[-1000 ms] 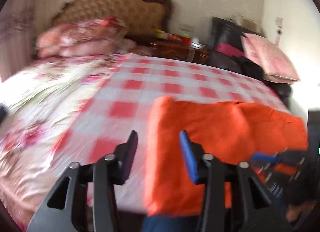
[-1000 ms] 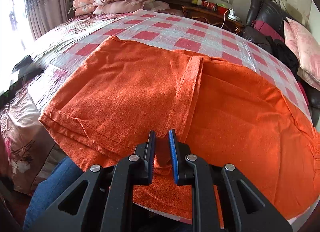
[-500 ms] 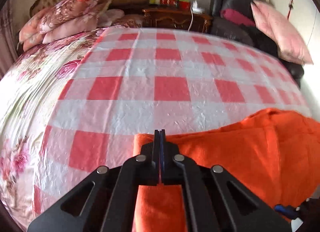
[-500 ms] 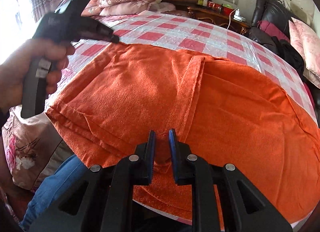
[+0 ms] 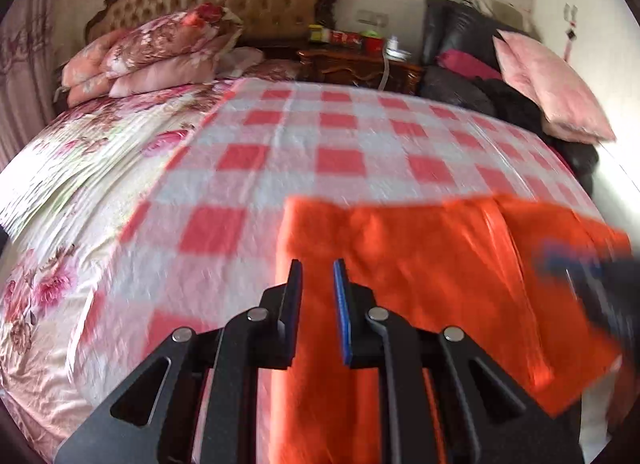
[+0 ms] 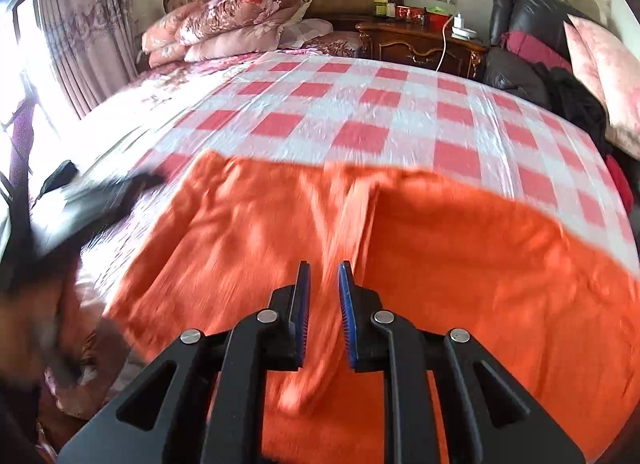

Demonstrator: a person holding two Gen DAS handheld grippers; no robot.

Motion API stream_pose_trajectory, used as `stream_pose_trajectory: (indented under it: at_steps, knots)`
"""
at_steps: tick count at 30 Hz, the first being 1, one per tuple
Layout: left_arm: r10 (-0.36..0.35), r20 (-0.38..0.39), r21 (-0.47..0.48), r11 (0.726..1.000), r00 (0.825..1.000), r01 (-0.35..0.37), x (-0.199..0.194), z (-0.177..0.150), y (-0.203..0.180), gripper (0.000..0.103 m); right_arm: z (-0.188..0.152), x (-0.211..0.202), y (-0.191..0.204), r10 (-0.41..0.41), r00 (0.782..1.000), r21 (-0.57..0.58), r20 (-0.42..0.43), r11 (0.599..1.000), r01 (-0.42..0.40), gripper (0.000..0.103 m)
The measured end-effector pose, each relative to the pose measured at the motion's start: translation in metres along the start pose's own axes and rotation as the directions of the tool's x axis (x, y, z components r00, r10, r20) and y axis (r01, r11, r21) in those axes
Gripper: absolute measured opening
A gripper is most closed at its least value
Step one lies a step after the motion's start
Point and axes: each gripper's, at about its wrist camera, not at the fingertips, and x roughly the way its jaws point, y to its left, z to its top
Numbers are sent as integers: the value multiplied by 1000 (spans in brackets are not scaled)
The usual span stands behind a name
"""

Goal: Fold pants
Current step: 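Lay the held pants over onto themselves with both grippers, then open both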

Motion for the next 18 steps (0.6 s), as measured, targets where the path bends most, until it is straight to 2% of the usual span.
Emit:
stream_pose_trajectory:
  at_steps: [2, 5, 6, 8, 10, 12, 14, 17, 18]
  knots:
    - [-17, -30, 27, 999, 999, 18, -3, -17, -8, 16, 11, 16, -4, -23, 1000, 12, -20, 1000, 23, 18]
    - [-26, -78, 36, 999, 997, 29, 3, -38, -9, 16, 13, 50, -8, -67, 990, -7, -122, 998, 66, 18]
    - [-29, -59, 33, 999, 998, 31, 0, -40, -8, 16, 12, 53, -9, -66, 991, -8, -119, 998, 66, 18]
    - [-57, -26, 11, 998, 998, 58, -10, -42, -4, 17, 13, 46, -11, -95, 990, 0, -103, 995, 96, 22]
    - [-72, 8, -18, 997, 997, 72, -22, -45, 2, 21, 11, 26, -11, -118, 992, 26, -55, 993, 119, 35]
    - [-80, 9, -19, 997, 997, 80, -27, -54, 4, 27, 2, 9, -5, -115, 993, 47, -30, 992, 117, 41]
    - [-65, -20, -21, 998, 998, 64, -27, -67, 7, 27, -13, 1, 5, -79, 996, 49, -32, 996, 80, 41]
    - [-64, 10, -40, 997, 998, 65, -39, -76, 15, 28, -41, 4, 22, -81, 993, 33, -82, 996, 84, 41]
    - [-54, 23, -36, 998, 998, 54, -43, -78, 17, 35, -47, 6, 24, -90, 991, 25, -99, 995, 93, 41]
